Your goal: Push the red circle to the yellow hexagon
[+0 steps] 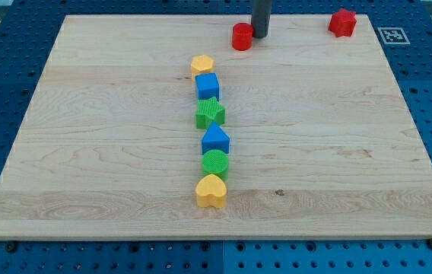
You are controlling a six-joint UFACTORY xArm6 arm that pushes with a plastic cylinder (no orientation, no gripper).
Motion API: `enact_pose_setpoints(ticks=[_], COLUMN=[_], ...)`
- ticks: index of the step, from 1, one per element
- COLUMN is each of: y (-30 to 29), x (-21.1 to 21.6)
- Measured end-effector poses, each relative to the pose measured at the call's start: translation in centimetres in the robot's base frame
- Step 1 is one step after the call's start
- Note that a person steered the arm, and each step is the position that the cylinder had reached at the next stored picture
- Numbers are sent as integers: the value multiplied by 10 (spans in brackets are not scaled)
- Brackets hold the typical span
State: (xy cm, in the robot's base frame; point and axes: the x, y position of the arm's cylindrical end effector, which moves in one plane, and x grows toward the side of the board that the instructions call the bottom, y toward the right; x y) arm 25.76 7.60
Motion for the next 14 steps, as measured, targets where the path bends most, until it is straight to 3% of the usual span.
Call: enact_pose_setpoints(ticks=[2, 6, 11, 14], y=[-5, -8, -91, -90], x=[18, 1, 19, -21])
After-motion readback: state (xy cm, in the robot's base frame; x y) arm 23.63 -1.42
